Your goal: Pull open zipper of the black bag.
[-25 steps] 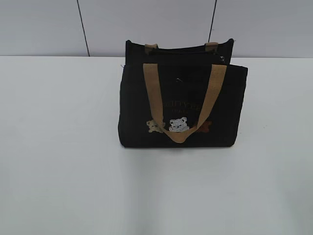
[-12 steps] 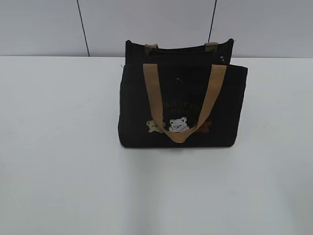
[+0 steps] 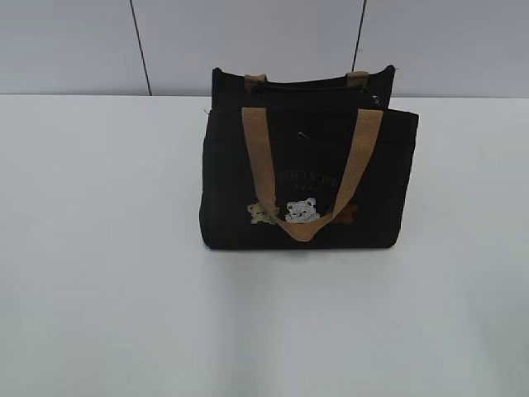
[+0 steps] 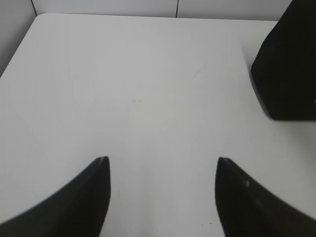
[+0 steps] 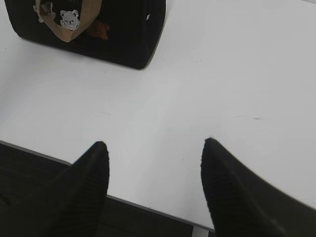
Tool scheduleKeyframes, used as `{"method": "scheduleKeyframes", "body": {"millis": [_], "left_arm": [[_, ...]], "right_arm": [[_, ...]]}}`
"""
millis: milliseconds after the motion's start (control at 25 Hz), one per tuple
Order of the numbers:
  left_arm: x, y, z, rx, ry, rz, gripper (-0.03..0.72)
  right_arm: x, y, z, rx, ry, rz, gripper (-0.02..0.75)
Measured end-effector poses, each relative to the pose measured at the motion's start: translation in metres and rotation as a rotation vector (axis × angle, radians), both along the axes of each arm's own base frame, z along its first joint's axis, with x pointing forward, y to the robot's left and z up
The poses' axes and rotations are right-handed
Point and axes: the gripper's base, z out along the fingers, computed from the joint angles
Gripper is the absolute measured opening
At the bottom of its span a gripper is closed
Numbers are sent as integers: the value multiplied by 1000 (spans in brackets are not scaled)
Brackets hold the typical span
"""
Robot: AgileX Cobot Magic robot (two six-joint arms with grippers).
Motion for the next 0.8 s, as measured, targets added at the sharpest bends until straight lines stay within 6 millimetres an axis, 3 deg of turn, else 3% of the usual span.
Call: {"method": "scheduleKeyframes", "body": {"millis": [800], "left_arm": [[0, 0, 0, 0, 0, 0, 500]], "right_arm": [[0, 0, 0, 25, 7, -16, 450]]}}
